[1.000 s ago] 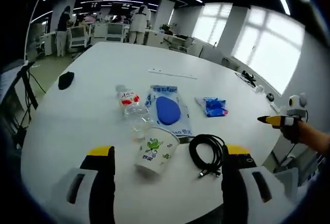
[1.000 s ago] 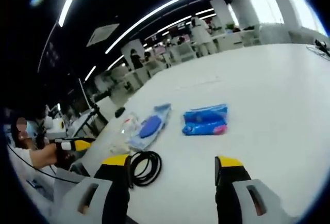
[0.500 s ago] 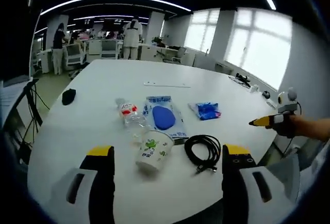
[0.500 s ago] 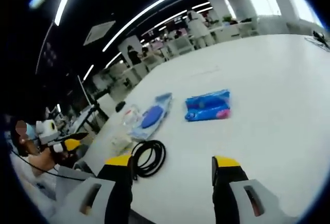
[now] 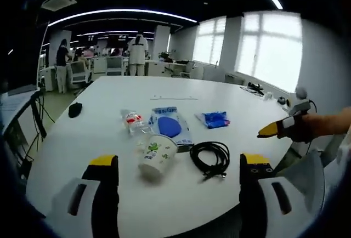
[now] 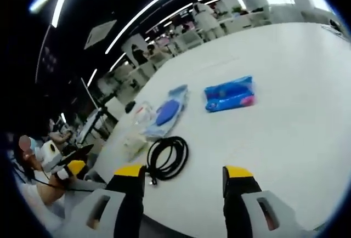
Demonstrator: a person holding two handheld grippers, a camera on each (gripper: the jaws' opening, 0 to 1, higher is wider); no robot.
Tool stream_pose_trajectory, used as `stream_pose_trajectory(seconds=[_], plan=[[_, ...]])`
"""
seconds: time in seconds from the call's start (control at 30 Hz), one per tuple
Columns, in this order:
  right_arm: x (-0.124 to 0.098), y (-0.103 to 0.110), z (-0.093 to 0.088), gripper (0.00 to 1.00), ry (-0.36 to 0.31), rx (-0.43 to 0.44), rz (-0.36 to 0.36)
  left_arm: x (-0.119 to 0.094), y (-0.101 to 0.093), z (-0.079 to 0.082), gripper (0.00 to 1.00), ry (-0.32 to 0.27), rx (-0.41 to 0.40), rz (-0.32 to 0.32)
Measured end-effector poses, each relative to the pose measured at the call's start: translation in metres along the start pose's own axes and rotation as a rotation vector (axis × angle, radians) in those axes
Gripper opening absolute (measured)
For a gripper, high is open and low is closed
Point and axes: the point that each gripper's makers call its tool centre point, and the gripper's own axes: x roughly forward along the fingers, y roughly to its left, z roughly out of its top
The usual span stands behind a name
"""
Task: Arrange the tabletop items into an orderly group along one side of the table until the central work area is clear of visible clutter.
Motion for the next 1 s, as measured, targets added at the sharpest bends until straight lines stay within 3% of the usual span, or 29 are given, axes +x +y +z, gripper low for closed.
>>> stream_pose_trajectory(seconds=[0.03, 0.1, 0.43, 0.73, 0.87, 1.0], plan=[[0.000, 0.002, -0.002, 0.57, 0.004, 0.000, 0.000, 0.002, 0.003, -0.003, 0.99, 0.012, -0.051, 0.008], [0.001, 0.002, -0.003, 0.56, 0.013, -0.003, 0.001, 0.004, 0.015, -0.002, 0.99, 0.002, -0.046, 0.022], [0.017, 0.007, -0.013, 0.55, 0.075, -0.020, -0.001, 0.008, 0.006, -0.003, 0.96, -0.007, 0.075, 0.048], [0.056, 0.026, -0.018, 0.53, 0.167, -0.126, -0.001, 0.008, 0.007, -0.007, 0.91, 0.007, 0.090, 0.049], [0.076, 0.017, -0.011, 0.52, 0.205, -0.145, -0.032, 0.009, 0.006, -0.009, 0.90, 0.019, 0.109, 0.047], [0.097, 0.020, 0.000, 0.55, 0.196, -0.148, -0.062, 0.010, 0.006, -0.012, 0.88, 0.030, 0.112, 0.045]])
